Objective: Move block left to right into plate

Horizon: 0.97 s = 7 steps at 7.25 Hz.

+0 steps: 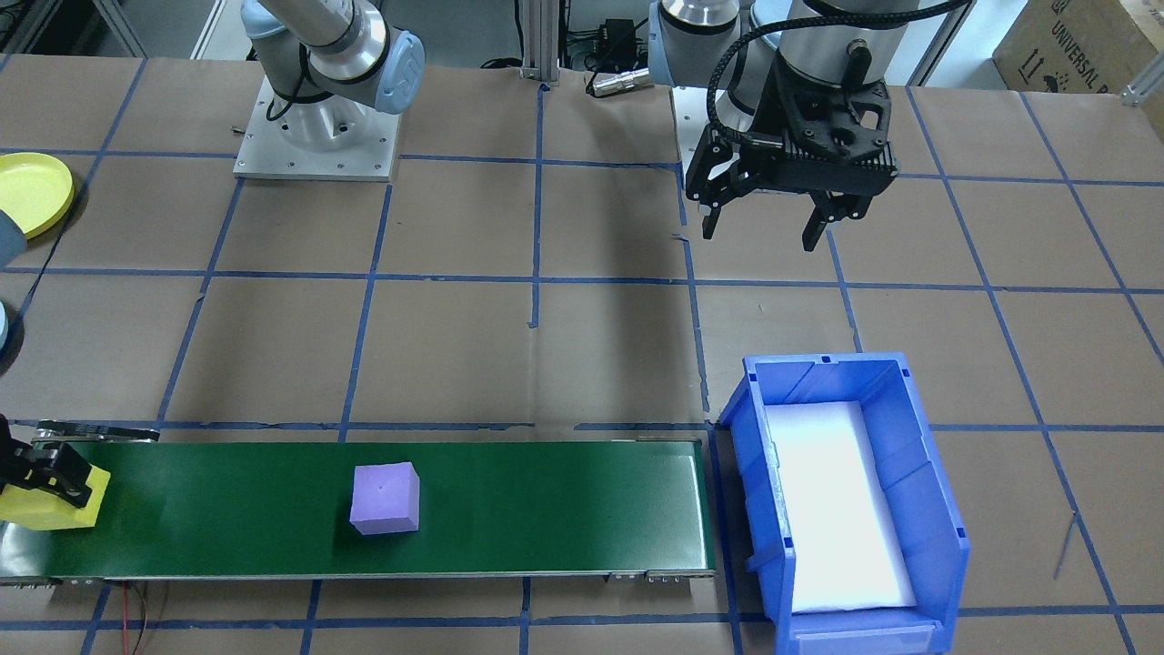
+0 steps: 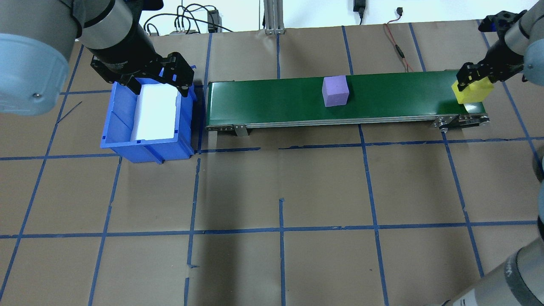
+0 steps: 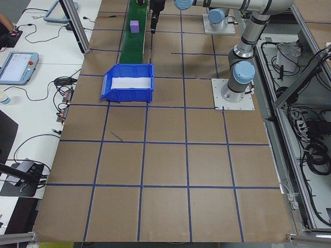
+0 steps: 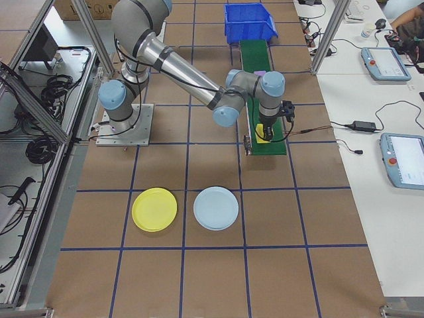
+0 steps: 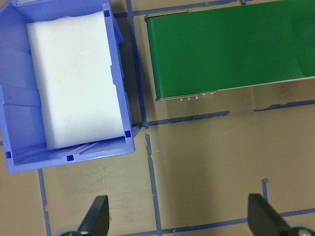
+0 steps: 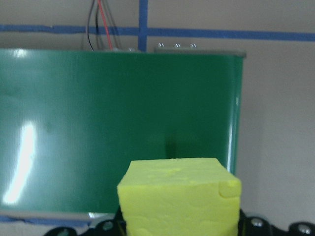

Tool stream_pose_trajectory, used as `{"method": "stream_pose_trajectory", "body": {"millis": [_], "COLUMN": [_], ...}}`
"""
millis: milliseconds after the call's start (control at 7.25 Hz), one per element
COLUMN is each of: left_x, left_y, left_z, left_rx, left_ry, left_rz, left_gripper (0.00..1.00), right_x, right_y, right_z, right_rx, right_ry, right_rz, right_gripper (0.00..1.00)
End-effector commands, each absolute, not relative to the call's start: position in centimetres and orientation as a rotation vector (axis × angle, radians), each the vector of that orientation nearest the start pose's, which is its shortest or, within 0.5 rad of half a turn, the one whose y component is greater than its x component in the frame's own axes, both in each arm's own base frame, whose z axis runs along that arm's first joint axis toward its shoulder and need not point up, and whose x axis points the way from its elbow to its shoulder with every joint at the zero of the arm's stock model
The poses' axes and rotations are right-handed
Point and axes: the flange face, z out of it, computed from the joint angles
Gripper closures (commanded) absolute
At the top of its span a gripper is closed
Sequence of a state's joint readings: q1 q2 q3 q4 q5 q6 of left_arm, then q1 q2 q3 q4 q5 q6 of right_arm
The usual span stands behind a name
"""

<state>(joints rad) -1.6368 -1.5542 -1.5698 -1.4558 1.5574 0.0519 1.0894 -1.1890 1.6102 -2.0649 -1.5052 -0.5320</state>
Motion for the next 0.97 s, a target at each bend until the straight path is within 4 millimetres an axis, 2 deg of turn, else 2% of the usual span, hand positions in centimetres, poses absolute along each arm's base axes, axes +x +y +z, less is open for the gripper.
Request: {"method": "stream_pose_trajectory", "body": {"millis": [0,138,414,552,690,828], "left_x": [-16.7,-16.9,-16.9,-16.9,-16.9,-16.9], "left_y": [-48.7,-48.6,-48.6,-48.7,-48.6,-48.6], "left_z": [50.7,50.6,50.5,50.4,50.4,50.3], "left_rx": [0.188,0.192,0.192,0.190,0.193,0.193], "left_ry": [3.146,3.146,3.146,3.148,3.147,3.148], "left_rz": [-0.203,-0.201,-0.201,-0.198,-0.198,-0.196], "left_gripper": [0.00,0.00,0.00,0.00,0.00,0.00], "right_x": [-23.5,-28.3,-38.8,-42.4,-44.3,-44.6], "right_y": [-52.6,-47.6,-36.8,-32.0,-28.2,-25.2], "right_z": [33.6,33.3,31.3,30.7,29.7,27.8], "right_rx": [0.003,-0.016,0.089,0.158,0.233,0.309], "right_ry": [3.124,3.103,3.108,3.086,3.056,3.013], "right_rz": [-0.046,0.023,0.145,0.150,0.167,0.205], "right_gripper": [0.74,0.70,0.68,0.66,0.64,0.63]}}
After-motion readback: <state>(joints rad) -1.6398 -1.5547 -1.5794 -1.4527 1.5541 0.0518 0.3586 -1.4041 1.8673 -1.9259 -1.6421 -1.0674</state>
